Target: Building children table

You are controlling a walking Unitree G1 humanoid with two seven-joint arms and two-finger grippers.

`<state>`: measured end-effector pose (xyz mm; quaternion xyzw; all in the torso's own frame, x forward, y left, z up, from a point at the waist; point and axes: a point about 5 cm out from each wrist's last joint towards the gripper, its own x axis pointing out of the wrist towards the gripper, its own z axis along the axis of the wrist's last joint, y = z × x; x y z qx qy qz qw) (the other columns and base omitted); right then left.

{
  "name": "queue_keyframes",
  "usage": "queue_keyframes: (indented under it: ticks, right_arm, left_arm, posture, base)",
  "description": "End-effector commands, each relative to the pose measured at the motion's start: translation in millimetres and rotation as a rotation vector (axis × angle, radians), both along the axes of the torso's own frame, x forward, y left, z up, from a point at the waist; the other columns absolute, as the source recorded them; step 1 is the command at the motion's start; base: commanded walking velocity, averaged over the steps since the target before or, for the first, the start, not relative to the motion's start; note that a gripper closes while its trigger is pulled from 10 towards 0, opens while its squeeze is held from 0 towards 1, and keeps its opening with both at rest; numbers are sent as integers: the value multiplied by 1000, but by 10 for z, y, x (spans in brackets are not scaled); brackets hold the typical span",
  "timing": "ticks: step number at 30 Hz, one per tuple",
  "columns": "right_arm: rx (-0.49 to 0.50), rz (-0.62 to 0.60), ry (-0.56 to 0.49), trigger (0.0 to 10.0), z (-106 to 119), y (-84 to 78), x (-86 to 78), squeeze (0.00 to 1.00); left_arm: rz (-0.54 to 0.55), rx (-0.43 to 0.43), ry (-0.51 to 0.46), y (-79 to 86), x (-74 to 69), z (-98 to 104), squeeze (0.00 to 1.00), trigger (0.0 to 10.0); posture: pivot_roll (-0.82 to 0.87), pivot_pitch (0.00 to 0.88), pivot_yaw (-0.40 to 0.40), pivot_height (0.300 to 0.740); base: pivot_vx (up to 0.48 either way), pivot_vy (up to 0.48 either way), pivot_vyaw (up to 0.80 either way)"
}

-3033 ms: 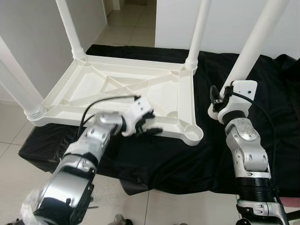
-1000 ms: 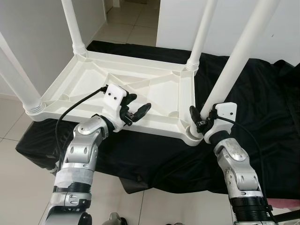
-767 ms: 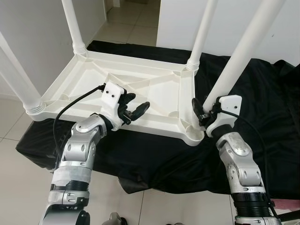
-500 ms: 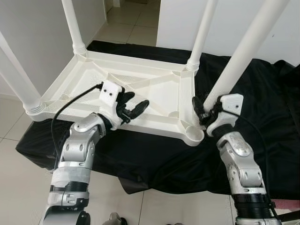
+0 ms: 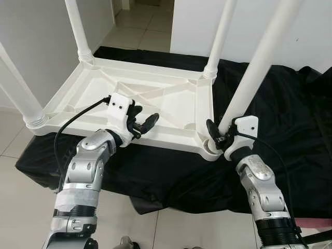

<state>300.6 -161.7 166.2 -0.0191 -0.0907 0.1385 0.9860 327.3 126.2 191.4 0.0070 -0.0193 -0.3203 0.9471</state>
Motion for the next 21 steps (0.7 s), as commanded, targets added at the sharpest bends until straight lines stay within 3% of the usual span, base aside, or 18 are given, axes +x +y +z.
queue_keyframes:
  ticks: [1, 5, 10, 14, 21]
  right_arm:
    - [20, 8, -42, 10000, 136, 17, 9, 0]
    - [20, 14, -71, 10000, 207, 23, 23, 0]
    - [6, 16, -58, 10000, 122, 18, 35, 0]
    - [11, 27, -53, 10000, 98, 40, 37, 0]
    - [42, 44, -33, 10000, 24, 49, 66, 0]
  left_arm:
    - [-3, -4, -10, 4, 6, 57, 0, 10000]
    - [-26, 2, -47, -11, -21, 78, 0, 10000]
    - [-98, -20, -27, -97, -93, 27, 0, 10000]
    - [-187, 18, -50, -251, -243, -24, 0, 10000]
    - [-310, 18, -40, -370, -375, -37, 0, 10000]
  posture:
    - [-16, 89, -12, 740]
    - [-16, 89, -12, 740]
    - [-11, 84, -13, 740]
    - [-4, 82, -18, 740]
    - [0, 80, -22, 740]
  base:
    - [0, 0, 0]
    - [0, 0, 0]
    - [0, 0, 0]
    - [0, 0, 0]
    - [0, 0, 0]
